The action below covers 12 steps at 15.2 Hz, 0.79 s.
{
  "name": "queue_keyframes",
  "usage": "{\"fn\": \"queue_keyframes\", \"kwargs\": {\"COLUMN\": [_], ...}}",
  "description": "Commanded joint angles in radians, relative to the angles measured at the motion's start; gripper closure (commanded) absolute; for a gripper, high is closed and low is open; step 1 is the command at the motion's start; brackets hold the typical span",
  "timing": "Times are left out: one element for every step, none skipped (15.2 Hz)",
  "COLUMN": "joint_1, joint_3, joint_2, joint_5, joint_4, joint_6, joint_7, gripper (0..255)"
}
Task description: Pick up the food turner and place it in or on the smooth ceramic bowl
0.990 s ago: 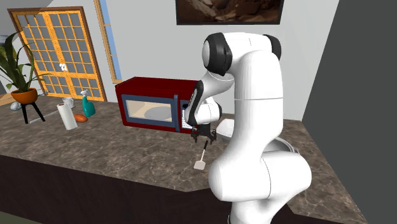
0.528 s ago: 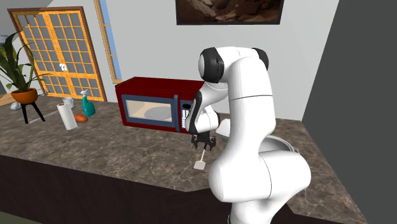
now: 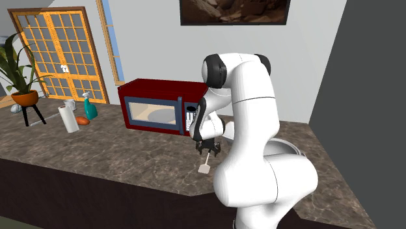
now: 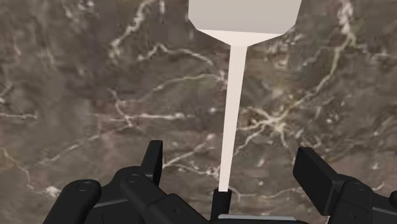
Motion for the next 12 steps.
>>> {"fn": "queue_keyframes", "kwargs": {"joint_1": [0.0,0.0,0.0,0.0,0.0,0.0,0.0,0.0,0.0,0.0,0.0,0.0], "joint_3": [0.0,0.0,0.0,0.0,0.0,0.0,0.0,0.0,0.0,0.0,0.0,0.0], "joint_2": [0.001,0.001,0.001,0.001,0.001,0.001,0.001,0.001,0.001,0.001,0.001,0.001], "joint_5": [0.0,0.0,0.0,0.0,0.0,0.0,0.0,0.0,0.0,0.0,0.0,0.0], "joint_4": [0.001,0.001,0.001,0.001,0.001,0.001,0.001,0.001,0.001,0.001,0.001,0.001], "joint_6": [0.001,0.001,0.001,0.0,0.0,0.0,0.0,0.0,0.0,0.0,0.0,0.0], "joint_7": [0.0,0.0,0.0,0.0,0.0,0.0,0.0,0.0,0.0,0.0,0.0,0.0], "gripper": [0,0,0,255,255,255,255,255,255,255,255,255]}}
